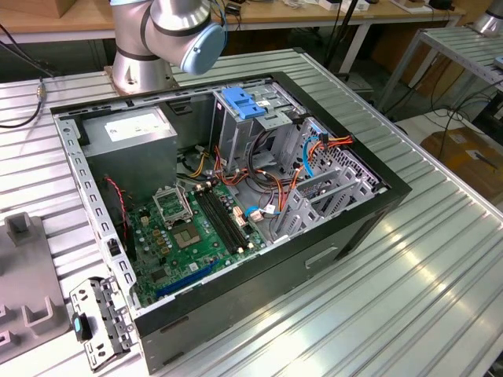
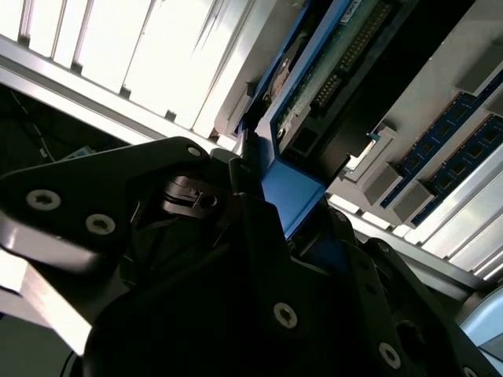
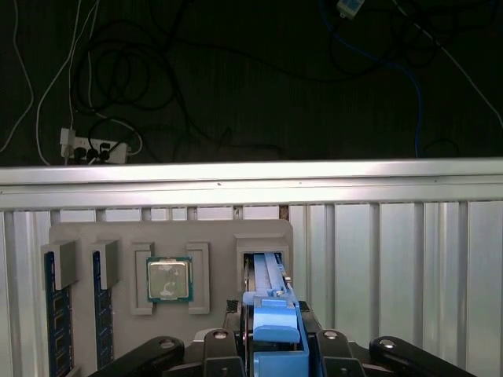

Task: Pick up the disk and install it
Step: 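Pick up the disk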

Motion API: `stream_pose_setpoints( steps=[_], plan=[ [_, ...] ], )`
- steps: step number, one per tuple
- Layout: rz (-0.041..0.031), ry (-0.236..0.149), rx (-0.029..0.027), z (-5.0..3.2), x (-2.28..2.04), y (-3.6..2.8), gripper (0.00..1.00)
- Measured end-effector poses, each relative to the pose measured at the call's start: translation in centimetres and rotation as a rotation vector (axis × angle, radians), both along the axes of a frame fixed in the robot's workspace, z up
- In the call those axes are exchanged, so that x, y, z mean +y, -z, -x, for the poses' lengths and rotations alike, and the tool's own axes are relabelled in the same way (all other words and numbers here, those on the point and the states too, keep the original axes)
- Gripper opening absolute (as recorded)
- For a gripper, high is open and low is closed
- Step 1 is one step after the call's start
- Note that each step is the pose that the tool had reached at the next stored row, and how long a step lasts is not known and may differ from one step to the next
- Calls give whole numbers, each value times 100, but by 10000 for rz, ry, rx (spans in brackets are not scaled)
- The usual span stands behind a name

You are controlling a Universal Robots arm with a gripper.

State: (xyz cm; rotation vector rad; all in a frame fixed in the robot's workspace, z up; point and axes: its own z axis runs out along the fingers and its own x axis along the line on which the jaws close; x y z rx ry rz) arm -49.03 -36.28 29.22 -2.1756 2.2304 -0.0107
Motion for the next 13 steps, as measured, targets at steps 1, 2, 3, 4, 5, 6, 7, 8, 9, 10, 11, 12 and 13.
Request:
stream_pose_setpoints(
  steps=[1, 2, 3, 4, 5, 6, 7, 8, 9, 10, 11, 12, 13],
  plan=[
    [0, 0, 0, 2, 0, 0, 37],
    [0, 0, 0, 4, 0, 0, 37],
    [0, 0, 0, 5, 0, 0, 37],
    [0, 0, 0, 7, 0, 0, 37],
    [0, 0, 0, 8, 0, 0, 37],
    [0, 0, 0, 10, 0, 0, 37],
    [0, 0, 0, 12, 0, 0, 37],
    [0, 0, 0, 17, 0, 0, 37],
    [0, 0, 0, 24, 0, 0, 37],
    [0, 0, 0, 25, 0, 0, 37],
    [0, 1, 0, 27, 0, 0, 37],
    [0, 0, 0, 29, 0, 0, 37],
    [0, 0, 0, 31, 0, 0, 37]
  ],
)
